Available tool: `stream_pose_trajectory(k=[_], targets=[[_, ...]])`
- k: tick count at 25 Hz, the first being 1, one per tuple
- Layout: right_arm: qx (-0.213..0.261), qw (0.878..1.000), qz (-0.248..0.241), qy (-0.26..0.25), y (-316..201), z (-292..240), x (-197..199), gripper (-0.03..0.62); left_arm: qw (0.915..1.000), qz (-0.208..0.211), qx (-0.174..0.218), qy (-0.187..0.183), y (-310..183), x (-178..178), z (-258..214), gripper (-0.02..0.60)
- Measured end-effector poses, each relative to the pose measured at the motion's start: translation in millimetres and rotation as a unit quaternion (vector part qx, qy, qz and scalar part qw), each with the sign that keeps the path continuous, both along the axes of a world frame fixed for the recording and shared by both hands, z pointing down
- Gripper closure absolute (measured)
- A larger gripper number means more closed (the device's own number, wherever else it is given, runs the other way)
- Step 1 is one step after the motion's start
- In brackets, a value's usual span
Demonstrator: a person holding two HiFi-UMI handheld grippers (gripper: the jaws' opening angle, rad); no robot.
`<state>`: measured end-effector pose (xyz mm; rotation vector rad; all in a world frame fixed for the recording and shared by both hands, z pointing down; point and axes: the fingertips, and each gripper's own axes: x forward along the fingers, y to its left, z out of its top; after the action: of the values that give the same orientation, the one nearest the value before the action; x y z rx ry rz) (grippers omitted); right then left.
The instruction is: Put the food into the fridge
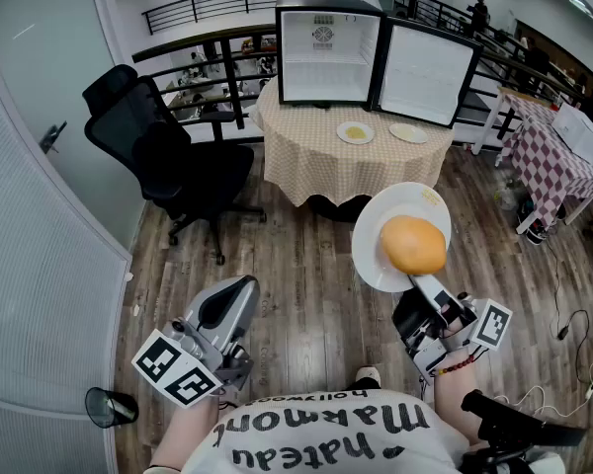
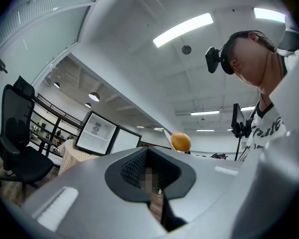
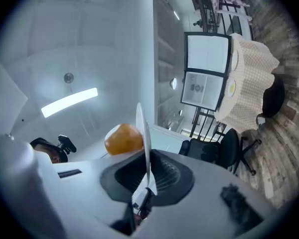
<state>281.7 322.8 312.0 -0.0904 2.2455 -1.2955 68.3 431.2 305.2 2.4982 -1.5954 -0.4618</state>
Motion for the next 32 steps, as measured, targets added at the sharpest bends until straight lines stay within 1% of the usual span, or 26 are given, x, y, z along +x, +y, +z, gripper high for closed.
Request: stream_pose_trajectory(k=[9, 13, 16, 19, 21, 25, 29, 32], targets=[[0.004, 1.000, -0.006, -0.001, 22, -6, -23, 0.563, 1.0000, 0.001, -0.001, 0.004, 21, -18, 2, 0.575], [0.016, 1.000, 0.006, 0.014, 33, -7, -24, 0.563, 0.9999, 0.010, 0.006, 0.006, 31, -22, 1, 0.575], [0.005, 1.000, 0.006, 0.008, 43, -7, -29, 0.563, 0.9998, 0.016, 0.010, 0.005, 40, -26, -1, 0.575], [-0.009, 1.000, 0.012, 0.013, 46, 1, -36, 0.563, 0.9996, 0.015, 0.012, 0.021, 44, -34, 0, 0.575], [-0.023, 0.999, 0.011, 0.020, 41, 7, -42, 0.563, 0.9995, 0.016, 0.010, 0.024, 43, -36, 3, 0.575], [-0.041, 0.999, -0.009, 0.013, 23, 16, -62, 0.563, 0.9997, 0.017, -0.001, 0.017, 36, -43, 13, 0.575], [-0.039, 0.999, -0.031, 0.012, -22, 18, -94, 0.563, 0.9997, -0.009, -0.006, 0.020, 8, -68, 15, 0.575], [-0.027, 0.999, -0.035, 0.010, -72, 14, -112, 0.563, 0.9994, -0.029, -0.005, 0.017, -25, -88, 15, 0.575]])
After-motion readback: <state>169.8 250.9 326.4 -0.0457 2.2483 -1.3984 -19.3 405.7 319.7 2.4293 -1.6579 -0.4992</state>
